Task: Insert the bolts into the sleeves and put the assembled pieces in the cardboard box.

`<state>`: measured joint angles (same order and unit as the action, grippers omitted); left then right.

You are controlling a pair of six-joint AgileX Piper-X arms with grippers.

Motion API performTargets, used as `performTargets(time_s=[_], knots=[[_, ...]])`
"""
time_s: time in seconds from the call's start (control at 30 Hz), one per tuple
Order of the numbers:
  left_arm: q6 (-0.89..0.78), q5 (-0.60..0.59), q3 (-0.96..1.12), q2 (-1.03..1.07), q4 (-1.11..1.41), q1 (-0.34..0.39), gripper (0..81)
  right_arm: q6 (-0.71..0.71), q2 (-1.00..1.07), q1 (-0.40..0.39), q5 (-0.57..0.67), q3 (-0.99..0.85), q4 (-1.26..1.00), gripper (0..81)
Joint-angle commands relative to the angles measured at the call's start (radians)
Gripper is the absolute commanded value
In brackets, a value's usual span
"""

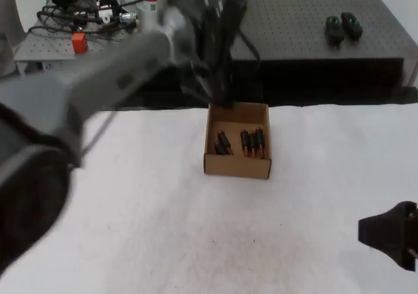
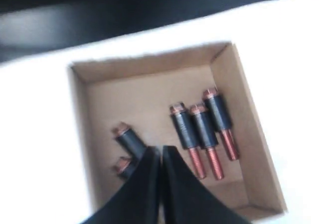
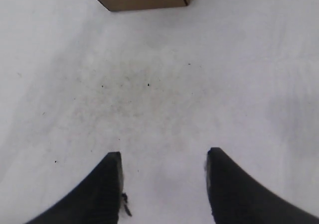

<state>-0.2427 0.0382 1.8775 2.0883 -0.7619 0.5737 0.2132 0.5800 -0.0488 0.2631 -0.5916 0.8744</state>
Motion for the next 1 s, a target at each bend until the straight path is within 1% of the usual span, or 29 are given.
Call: performTargets(time_s=[0.0,0.03,0.13,0.17,0.23,0.33,0.4,0.5,0.67,0.83,0.97], knots=[[0.027,0.032,-0.083,-0.087,-0.001,-0.003,0.6,-0.007,-0.001,0.006,0.002,-0.004,0.001,27.9],[0.027,0.032,-0.151,-0.141,0.023,-0.003,0.6,-0.02,-0.014,0.006,0.002,-0.004,0.001,22.1],[0.027,0.032,-0.36,-0.306,0.084,-0.003,0.6,-0.05,-0.045,0.006,0.002,-0.004,0.001,8.2],[0.027,0.032,-0.439,-0.371,0.104,-0.003,0.6,-0.05,-0.054,0.006,0.002,-0.004,0.001,1.5],[0.027,0.029,-0.578,-0.507,0.142,-0.003,0.6,-0.05,-0.065,0.006,0.002,-0.004,-0.001,4.1],[-0.014,0.021,-0.785,-0.709,0.207,-0.003,0.6,-0.093,-0.065,0.006,0.031,0.002,-0.031,4.1],[-0.052,0.018,-0.918,-0.857,0.26,-0.003,0.6,-0.106,-0.065,0.006,0.075,0.028,-0.106,4.1],[-0.089,0.018,-1.077,-1.057,0.289,-0.003,0.6,-0.104,-0.065,0.006,0.085,0.098,-0.239,4.1],[-0.097,0.018,-1.245,-1.35,0.289,-0.003,0.6,-0.101,-0.065,0.006,0.085,0.223,-0.393,4.1],[-0.093,0.018,-1.393,-1.54,0.269,-0.003,0.6,-0.101,-0.065,0.004,0.085,0.271,-0.341,4.1],[-0.102,-0.003,-1.473,-1.65,0.212,-0.003,0.6,-0.092,-0.065,0.004,0.085,0.301,-0.365,4.1]])
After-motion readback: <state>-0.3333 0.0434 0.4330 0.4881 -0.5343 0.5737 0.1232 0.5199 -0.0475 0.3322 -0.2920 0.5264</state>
